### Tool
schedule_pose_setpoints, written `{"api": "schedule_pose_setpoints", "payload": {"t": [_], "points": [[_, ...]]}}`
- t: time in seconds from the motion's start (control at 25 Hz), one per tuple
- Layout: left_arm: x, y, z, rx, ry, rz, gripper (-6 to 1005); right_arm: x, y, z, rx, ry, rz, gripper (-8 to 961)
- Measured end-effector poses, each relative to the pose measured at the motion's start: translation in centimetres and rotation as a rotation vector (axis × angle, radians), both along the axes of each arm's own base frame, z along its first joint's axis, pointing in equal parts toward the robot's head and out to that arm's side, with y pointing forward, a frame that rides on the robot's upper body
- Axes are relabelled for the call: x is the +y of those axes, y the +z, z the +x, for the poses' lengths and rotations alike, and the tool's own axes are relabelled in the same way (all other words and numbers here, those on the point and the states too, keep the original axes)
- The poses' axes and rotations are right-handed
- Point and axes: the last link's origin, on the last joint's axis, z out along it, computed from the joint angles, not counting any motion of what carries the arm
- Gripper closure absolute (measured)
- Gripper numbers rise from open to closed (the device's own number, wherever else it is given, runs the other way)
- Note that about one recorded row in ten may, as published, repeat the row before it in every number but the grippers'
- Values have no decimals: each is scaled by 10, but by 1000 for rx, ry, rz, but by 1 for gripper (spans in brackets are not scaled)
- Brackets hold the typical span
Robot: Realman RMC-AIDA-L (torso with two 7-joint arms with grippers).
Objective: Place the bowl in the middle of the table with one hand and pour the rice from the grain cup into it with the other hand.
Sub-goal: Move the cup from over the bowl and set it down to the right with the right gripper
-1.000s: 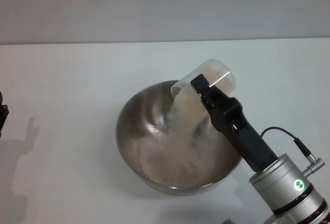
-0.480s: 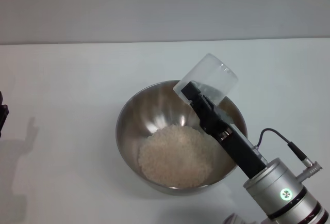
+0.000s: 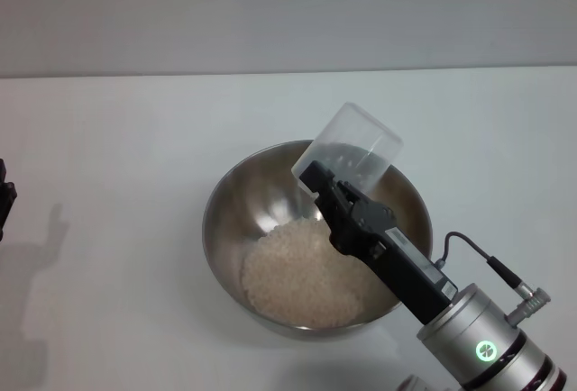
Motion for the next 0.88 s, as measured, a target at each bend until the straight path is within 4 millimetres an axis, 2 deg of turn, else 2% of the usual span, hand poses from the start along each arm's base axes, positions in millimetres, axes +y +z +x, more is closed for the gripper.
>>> {"api": "schedule_pose_setpoints", "payload": {"t": [0.16, 0.32, 0.44, 0.48, 0.52, 0.68, 0.84, 0.88], "points": [[0, 0, 0, 0, -1, 0, 167, 1, -1, 0, 0, -7, -6, 945], [1, 0, 1, 0, -3, 0, 167, -1, 5, -10, 209, -48, -99, 945], [2, 0, 2, 0, -6, 0, 167, -3, 14, -18, 477, -100, -211, 945], [3, 0, 2, 0, -8, 0, 167, -4, 21, -20, 659, -132, -281, 945], [3, 0, 2, 0, -9, 0, 167, -4, 21, -20, 659, -132, -281, 945], [4, 0, 3, 2, -12, -2, 167, -4, 36, -17, 996, -184, -398, 945], [5, 0, 3, 3, -14, -3, 167, 2, 56, -2, 1344, -210, -528, 945], [5, 0, 3, 3, -13, -3, 167, 3, 69, 13, 1526, -186, -625, 945]]}}
